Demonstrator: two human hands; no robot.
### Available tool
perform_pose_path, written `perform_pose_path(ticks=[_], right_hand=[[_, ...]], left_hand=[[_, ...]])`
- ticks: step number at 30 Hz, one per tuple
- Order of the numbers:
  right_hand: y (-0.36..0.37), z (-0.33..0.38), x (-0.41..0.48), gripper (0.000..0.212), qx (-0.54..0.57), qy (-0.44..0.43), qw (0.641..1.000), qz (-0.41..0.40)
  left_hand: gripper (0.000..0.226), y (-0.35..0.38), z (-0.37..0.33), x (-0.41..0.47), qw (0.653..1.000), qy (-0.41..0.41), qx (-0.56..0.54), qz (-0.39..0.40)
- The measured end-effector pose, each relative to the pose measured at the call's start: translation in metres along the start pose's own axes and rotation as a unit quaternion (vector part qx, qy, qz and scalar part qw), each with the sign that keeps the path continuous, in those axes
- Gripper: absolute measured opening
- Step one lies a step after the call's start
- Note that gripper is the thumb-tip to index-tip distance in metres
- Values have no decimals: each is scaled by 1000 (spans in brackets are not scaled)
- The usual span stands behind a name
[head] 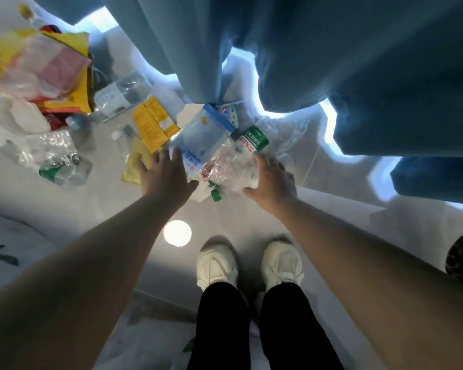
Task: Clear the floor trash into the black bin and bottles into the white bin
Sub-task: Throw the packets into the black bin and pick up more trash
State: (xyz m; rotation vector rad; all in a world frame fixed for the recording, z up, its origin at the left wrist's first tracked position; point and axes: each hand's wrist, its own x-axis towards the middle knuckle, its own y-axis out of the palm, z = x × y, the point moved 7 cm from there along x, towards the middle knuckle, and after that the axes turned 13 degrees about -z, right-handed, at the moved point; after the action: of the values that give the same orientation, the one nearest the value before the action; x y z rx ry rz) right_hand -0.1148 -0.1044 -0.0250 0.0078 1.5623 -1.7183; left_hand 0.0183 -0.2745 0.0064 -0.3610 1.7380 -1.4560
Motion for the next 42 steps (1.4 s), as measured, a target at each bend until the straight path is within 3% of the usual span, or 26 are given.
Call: perform_pose_path(ticks=[7, 13, 19, 29, 32, 36, 42], right_hand=[[30, -3, 39, 68, -22, -11, 998, -56], [35, -12, 49, 33, 3, -15, 995, -98], [33, -19, 48, 27, 53, -17, 995, -79], [34, -28, 46, 21, 86, -20, 992, -95], [37, -30, 45, 20, 91, -23, 990, -103], [33, -32, 41, 16, 107, -7, 989, -100], [-4, -46, 26, 6, 174, 83, 978, -83]], left_hand=[[93, 42, -2, 53, 994, -64, -70, -51], [84, 57, 0, 72, 987, -118, -78, -73], [77, 63, 1, 78, 987, -126, -63, -70], [88, 66, -13, 78, 978, -160, -90, -102], [74, 65, -11, 81, 975, -167, -107, -102], [31, 56, -10, 79, 980, -97, -122, -121], [19, -4, -7, 48, 978, -60, -171, -107]])
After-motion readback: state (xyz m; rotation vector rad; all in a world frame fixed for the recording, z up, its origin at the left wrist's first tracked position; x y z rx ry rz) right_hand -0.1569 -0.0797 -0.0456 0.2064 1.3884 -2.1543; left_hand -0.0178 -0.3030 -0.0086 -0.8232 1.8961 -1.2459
